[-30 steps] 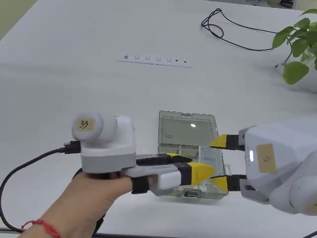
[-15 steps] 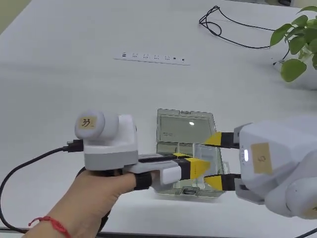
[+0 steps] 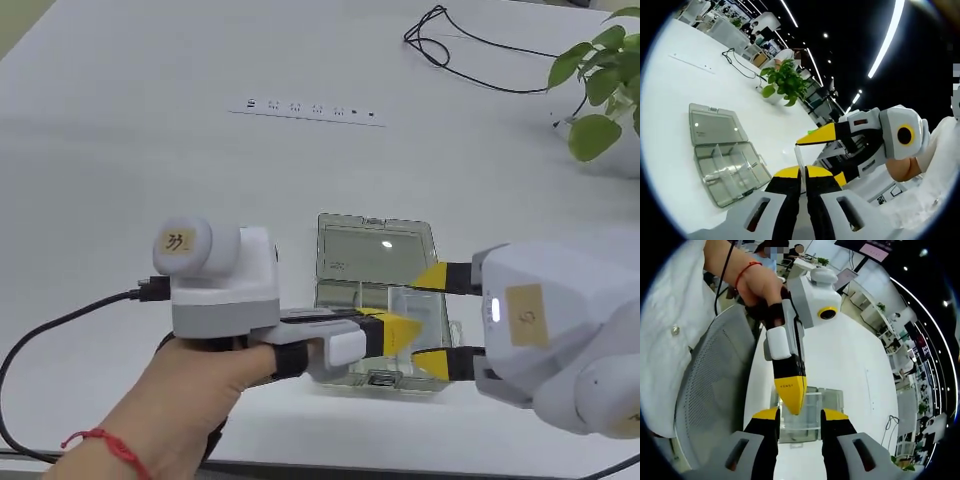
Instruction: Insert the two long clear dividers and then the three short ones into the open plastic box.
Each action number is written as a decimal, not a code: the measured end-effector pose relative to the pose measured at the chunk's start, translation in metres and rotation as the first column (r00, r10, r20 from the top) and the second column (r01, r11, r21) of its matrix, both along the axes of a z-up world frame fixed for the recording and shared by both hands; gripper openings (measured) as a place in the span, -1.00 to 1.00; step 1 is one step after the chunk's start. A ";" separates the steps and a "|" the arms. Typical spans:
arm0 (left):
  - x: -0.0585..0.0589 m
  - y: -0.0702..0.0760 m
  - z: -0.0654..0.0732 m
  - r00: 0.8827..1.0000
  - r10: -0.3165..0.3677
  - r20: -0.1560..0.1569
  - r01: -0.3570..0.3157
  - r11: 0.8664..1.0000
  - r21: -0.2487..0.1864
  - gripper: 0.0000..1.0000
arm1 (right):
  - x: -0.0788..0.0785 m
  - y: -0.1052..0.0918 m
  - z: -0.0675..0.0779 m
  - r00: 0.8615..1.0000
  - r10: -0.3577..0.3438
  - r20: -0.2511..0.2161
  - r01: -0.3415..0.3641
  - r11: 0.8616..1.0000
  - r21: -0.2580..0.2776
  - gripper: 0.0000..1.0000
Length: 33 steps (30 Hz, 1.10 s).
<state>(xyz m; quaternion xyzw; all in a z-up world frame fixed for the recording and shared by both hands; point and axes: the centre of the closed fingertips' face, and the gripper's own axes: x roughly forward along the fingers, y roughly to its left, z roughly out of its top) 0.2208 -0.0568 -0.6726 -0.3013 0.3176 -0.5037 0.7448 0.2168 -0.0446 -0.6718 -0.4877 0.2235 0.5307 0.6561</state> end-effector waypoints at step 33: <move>-0.045 -0.002 0.011 0.809 -0.328 0.487 0.271 0.944 0.186 -1.00 | -0.035 0.002 0.027 0.827 0.166 -0.537 -0.020 0.964 0.267 -0.72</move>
